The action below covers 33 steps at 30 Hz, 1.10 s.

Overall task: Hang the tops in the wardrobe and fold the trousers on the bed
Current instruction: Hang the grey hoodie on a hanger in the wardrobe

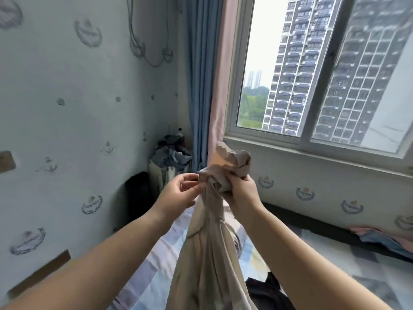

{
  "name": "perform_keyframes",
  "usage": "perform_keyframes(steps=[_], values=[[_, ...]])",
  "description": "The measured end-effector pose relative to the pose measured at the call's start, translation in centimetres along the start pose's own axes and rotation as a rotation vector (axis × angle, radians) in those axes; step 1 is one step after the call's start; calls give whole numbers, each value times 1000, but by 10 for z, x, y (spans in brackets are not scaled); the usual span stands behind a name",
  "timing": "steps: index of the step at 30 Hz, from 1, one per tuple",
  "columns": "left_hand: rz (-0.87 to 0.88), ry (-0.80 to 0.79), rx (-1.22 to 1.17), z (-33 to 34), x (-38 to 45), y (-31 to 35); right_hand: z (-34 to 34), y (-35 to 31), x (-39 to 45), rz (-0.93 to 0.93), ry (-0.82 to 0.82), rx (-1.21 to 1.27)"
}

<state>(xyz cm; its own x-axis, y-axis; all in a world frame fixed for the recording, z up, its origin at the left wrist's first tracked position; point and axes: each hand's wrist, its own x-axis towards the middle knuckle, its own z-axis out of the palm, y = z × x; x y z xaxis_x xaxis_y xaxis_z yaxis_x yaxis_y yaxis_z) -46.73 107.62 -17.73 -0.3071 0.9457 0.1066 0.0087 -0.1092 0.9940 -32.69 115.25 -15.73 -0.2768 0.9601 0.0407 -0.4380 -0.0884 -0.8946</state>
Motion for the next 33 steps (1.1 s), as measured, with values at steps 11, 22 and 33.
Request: perform_keyframes(steps=[11, 22, 33], values=[[211, 97, 259, 46, -81, 91, 68, -143, -103, -181, -127, 46], [293, 91, 127, 95, -148, 130, 30, -200, -204, -293, -131, 14], [350, -169, -42, 125, -154, 168, -22, -249, -267, -531, 237, -184]])
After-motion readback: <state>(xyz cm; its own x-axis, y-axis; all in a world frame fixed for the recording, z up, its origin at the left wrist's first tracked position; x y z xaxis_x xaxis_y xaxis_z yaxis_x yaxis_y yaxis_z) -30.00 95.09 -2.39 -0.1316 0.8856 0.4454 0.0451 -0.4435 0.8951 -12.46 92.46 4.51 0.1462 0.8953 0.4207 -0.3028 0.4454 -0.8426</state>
